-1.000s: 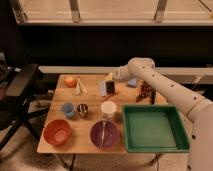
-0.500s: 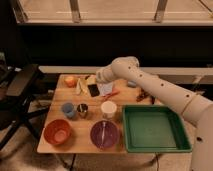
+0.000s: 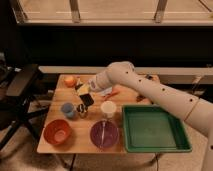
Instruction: Place eraser in red bowl
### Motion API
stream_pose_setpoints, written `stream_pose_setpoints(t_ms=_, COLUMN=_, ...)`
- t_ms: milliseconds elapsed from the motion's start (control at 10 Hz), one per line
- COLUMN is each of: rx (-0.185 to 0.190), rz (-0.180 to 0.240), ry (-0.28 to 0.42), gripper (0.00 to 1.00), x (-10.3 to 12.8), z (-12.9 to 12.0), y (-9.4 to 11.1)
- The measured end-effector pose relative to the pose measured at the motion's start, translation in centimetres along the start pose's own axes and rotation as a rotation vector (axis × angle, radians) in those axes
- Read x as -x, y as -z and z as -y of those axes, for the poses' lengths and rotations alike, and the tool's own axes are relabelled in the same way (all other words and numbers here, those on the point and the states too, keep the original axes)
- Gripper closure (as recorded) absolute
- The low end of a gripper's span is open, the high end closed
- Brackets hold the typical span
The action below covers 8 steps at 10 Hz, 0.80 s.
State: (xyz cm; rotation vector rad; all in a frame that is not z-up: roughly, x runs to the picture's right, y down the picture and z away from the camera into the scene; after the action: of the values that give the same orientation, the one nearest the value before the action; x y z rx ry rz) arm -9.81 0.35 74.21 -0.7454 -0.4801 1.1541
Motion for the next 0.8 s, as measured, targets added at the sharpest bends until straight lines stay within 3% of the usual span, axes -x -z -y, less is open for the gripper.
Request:
stream_pose_setpoints(t_ms=300, rx=0.004, rz=-0.005, ry=0.009, gripper=1.00, x=0.1, z=0.0, y=0.1)
stream_pose_setpoints(t_ms=600, rx=0.108, rz=-0.047, ry=0.133, gripper=1.00, x=0.1, z=-2.7, y=-1.0)
stream_pose_setpoints(t_ms=800, rx=0.204, rz=-0.090, ry=0.247, gripper=1.00, x=0.3, z=-6.8, y=-3.1)
